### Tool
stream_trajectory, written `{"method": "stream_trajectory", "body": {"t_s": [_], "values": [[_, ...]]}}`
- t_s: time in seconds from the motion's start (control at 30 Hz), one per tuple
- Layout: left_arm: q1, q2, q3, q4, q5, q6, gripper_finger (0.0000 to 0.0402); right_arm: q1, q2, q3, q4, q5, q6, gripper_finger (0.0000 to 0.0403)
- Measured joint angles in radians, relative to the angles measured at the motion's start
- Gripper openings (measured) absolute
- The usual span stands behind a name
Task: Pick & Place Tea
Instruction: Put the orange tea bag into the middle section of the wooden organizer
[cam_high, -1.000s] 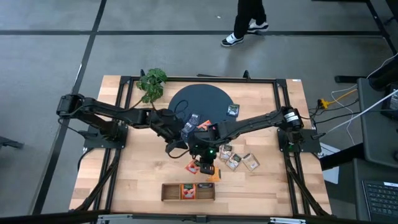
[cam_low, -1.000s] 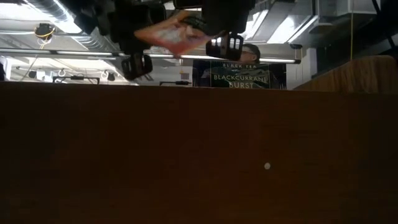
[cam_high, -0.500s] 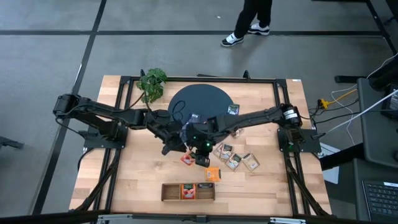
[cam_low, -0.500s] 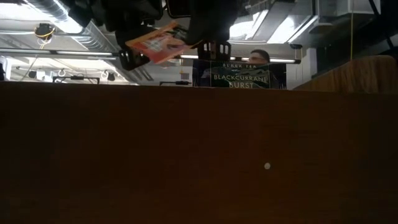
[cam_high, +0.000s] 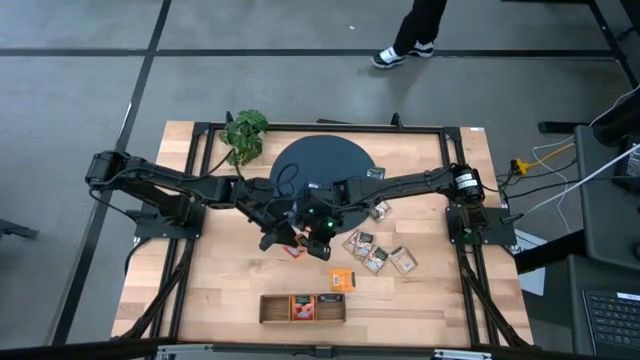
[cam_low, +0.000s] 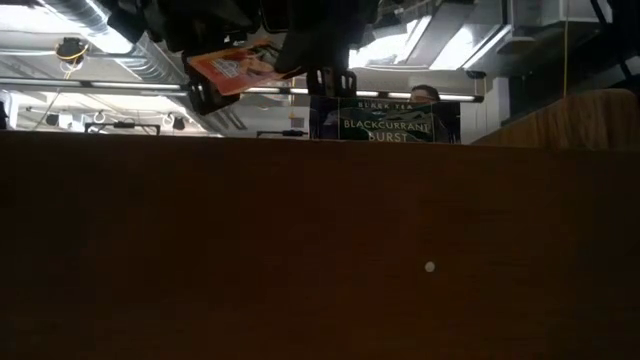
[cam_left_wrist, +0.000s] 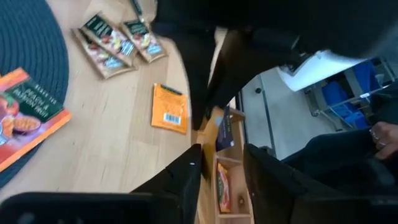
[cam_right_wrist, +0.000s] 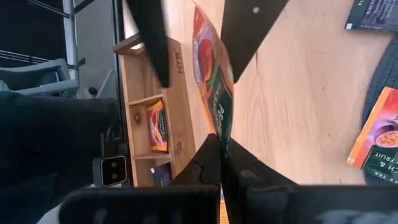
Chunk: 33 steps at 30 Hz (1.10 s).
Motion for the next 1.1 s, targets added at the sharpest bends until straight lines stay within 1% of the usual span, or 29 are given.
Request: {"method": "stream_trajectory", "body": {"t_s": [0.1, 0.27, 0.37, 0.43, 0.6, 0.67, 0.73, 0.8, 0.87, 0.93, 1.0, 1.1], "values": [[0.0, 0.0, 0.0, -0.031, 0.0, 0.01, 0.0082, 0.0, 0.0, 0.0, 0.0, 0.005, 0.0, 0.0001], [0.0, 0.0, 0.0, -0.038, -0.004, 0.019, 0.0012, 0.0, 0.0, 0.0, 0.006, 0.014, 0.005, 0.0009], [-0.002, 0.0, 0.0, -0.04, -0.006, 0.026, 0.0005, 0.0, 0.0, 0.0, 0.01, 0.014, 0.022, 0.0011], [-0.013, 0.0, 0.0, -0.039, -0.027, 0.027, 0.0003, 0.0, 0.0, 0.0, 0.007, 0.014, 0.022, 0.0012], [-0.08, 0.0, 0.0, -0.029, -0.12, 0.047, 0.0002, 0.012, -0.039, -0.003, -0.005, 0.021, -0.008, 0.0013], [-0.116, 0.0, 0.0, -0.014, -0.164, 0.054, 0.0002, 0.021, -0.069, -0.006, -0.008, 0.043, -0.025, 0.0014], [-0.15, 0.0, 0.0, 0.004, -0.219, 0.054, 0.0002, 0.033, -0.106, -0.023, -0.015, 0.087, -0.029, 0.0014], [-0.183, 0.0, -0.028, 0.084, -0.271, 0.035, 0.0002, 0.046, -0.135, -0.04, -0.016, 0.121, -0.023, 0.0014], [-0.215, 0.0, -0.092, 0.23, -0.318, -0.016, 0.0002, 0.057, -0.155, -0.045, -0.016, 0.13, -0.003, 0.0015], [-0.25, 0.0, -0.169, 0.394, -0.391, -0.077, 0.0002, 0.07, -0.167, -0.045, -0.012, 0.132, 0.021, 0.0015], [-0.294, 0.0, -0.249, 0.55, -0.508, -0.138, 0.0002, 0.084, -0.176, -0.045, -0.008, 0.141, 0.034, 0.0015], [-0.393, 0.0, -0.345, 0.771, -0.725, -0.182, 0.0002, 0.103, -0.191, -0.046, -0.012, 0.185, 0.049, 0.0018]]}}
